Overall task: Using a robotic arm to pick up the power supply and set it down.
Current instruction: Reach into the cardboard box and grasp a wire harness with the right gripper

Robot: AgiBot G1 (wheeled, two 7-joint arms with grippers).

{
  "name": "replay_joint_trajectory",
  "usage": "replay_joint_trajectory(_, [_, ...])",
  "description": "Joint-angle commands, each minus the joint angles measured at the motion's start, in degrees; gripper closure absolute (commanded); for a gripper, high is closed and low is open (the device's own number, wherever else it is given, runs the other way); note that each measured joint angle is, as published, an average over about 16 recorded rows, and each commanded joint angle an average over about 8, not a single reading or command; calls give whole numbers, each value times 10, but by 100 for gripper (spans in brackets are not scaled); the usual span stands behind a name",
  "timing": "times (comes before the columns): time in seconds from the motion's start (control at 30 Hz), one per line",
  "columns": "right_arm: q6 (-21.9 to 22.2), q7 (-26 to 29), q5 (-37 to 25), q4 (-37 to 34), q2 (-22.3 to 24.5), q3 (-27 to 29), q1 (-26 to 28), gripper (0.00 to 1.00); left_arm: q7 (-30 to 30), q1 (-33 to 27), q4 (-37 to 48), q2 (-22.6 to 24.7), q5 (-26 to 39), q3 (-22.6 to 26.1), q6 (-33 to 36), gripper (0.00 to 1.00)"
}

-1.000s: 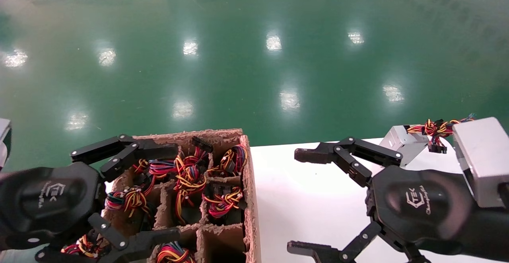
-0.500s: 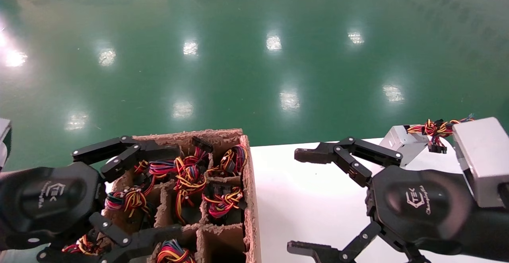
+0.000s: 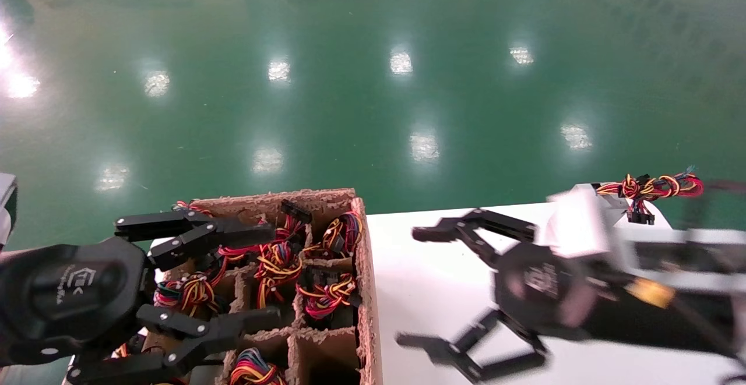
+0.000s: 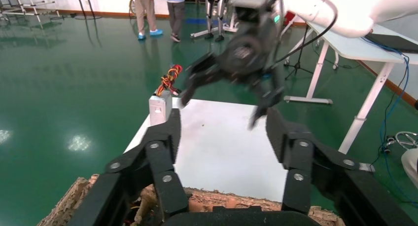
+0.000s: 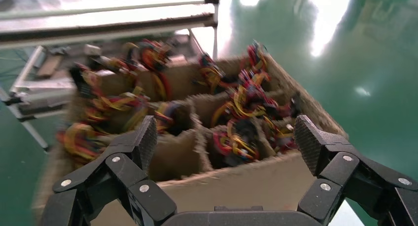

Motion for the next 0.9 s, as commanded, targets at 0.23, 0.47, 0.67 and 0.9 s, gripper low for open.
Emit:
replay_joint_trajectory(0.23, [29,-28,-77,-110,-105,-48,60,0,0,0,0,0,0,0,0,100])
replay_joint_trajectory(0.47, [36,-71,-113,-226,-190,-77,101,0,0,0,0,0,0,0,0,100])
replay_joint_trajectory(0.67, [30,-107,-129,-311,-244,-92,128,10,0,0,0,0,0,0,0,100])
replay_joint_trajectory(0.9, [20,-142,-142,-391,-289,-105,152,95,0,0,0,0,0,0,0,100])
